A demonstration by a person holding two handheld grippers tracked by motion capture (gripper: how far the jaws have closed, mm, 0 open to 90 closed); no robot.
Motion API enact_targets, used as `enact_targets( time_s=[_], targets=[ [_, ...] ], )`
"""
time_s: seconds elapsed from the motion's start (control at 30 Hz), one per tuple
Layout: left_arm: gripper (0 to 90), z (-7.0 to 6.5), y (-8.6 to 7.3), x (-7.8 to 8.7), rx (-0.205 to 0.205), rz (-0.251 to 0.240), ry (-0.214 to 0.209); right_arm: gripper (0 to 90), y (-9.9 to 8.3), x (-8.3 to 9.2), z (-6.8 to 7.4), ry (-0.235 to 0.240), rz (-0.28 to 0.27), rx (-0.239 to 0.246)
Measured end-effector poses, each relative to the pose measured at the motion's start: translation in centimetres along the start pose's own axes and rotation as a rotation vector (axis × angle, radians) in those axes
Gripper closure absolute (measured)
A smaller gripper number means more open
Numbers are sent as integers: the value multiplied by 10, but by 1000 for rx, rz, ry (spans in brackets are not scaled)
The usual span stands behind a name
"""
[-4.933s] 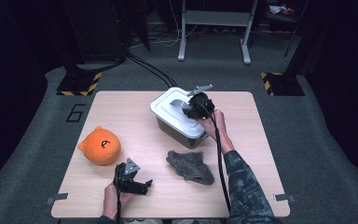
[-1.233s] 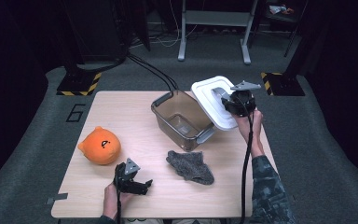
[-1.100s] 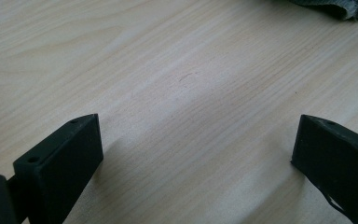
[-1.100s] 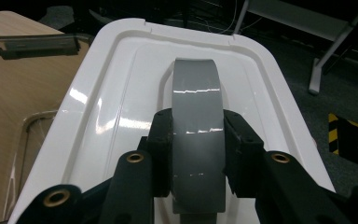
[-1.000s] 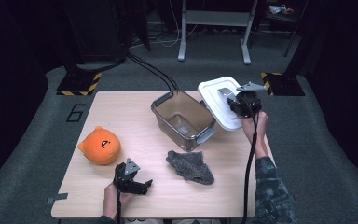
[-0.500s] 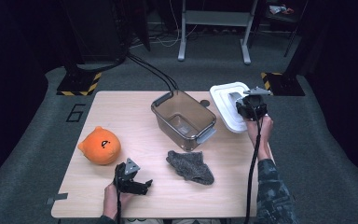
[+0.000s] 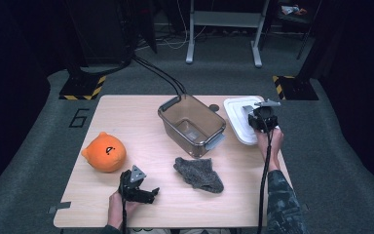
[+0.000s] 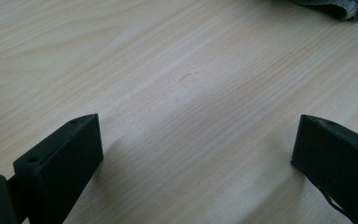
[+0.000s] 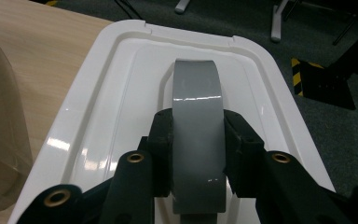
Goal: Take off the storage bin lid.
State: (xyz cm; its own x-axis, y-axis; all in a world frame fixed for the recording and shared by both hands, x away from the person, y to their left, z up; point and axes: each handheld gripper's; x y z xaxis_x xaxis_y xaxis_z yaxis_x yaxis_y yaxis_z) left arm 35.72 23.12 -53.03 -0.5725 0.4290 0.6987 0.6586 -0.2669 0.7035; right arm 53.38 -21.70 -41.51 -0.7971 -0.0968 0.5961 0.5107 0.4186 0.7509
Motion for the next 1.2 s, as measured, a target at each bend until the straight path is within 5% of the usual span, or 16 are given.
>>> enact_targets(
  time_s=[0.73,1.2],
  targets=[
    [12,0,0,0,0,0,0,664,-36,-43,14,-3,106,-94],
    [12,0,0,0,-1,0,0,647,-48,-57,19,16,155,-87]
  ],
)
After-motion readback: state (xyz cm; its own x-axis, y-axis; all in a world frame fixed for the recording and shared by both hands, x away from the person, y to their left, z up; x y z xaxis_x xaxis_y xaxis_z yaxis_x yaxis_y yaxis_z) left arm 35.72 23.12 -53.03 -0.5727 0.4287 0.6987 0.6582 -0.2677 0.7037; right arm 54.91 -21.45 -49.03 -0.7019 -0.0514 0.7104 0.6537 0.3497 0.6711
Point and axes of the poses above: each handheld gripper's, and its own axes: x roughly backward along the jaws, y roughly out of its top, z roughly to its left, and after that the axes turned 12 degrees about x, right-handed
